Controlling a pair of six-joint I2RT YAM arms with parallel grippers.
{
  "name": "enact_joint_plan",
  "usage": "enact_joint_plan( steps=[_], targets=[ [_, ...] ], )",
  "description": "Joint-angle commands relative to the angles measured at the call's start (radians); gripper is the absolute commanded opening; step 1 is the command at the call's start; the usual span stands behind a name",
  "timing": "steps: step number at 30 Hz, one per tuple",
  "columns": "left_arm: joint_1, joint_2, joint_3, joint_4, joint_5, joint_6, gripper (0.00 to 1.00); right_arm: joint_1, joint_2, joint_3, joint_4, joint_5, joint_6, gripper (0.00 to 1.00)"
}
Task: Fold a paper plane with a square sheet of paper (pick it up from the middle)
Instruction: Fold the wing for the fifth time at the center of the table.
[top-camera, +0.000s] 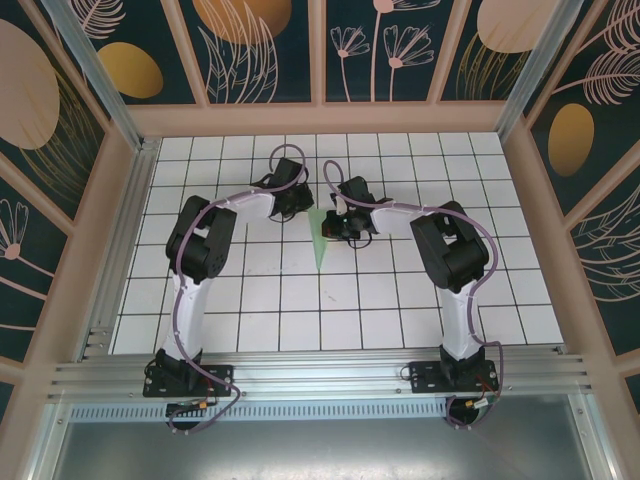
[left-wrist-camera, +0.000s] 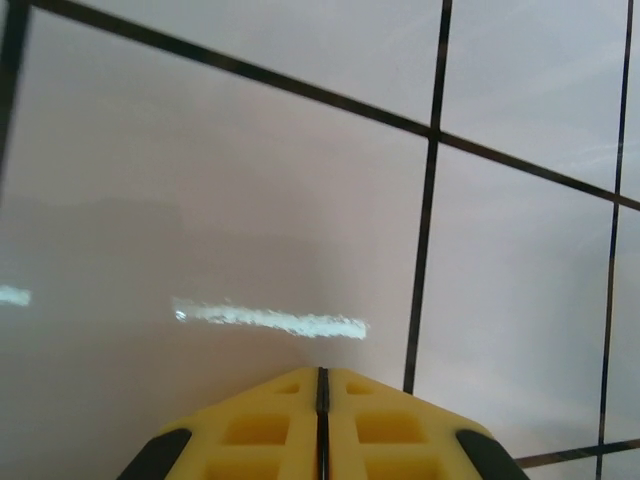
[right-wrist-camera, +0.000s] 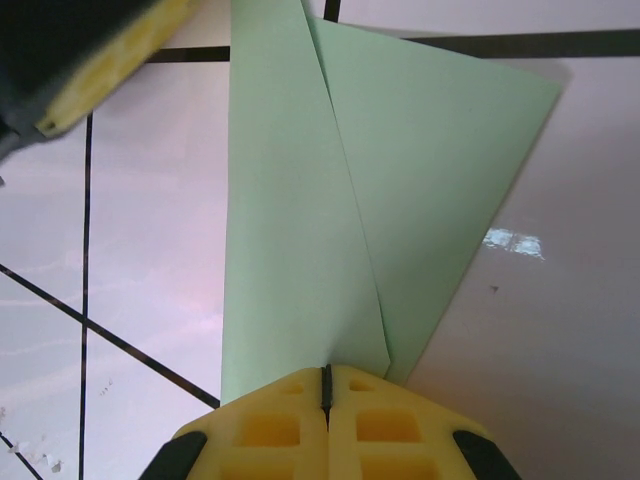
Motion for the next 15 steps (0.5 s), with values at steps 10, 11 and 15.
enact_joint_plan(
  steps=[10, 11, 15],
  targets=[
    [0.015, -0.234, -0.229, 0.202, 0.262, 0.020, 0.13, 0.003, 0.106, -0.052, -0.141, 0.061, -0.013, 0.00],
    [0.013, -0.231, -0.244, 0.216, 0.273, 0.011, 0.13, 0.003, 0.108, -0.050, -0.142, 0.060, -0.013, 0.00],
    [0.000, -0.184, -0.243, 0.208, 0.291, 0.010, 0.10, 0.004, 0.111, -0.046, -0.137, 0.052, -0.013, 0.00]
  ],
)
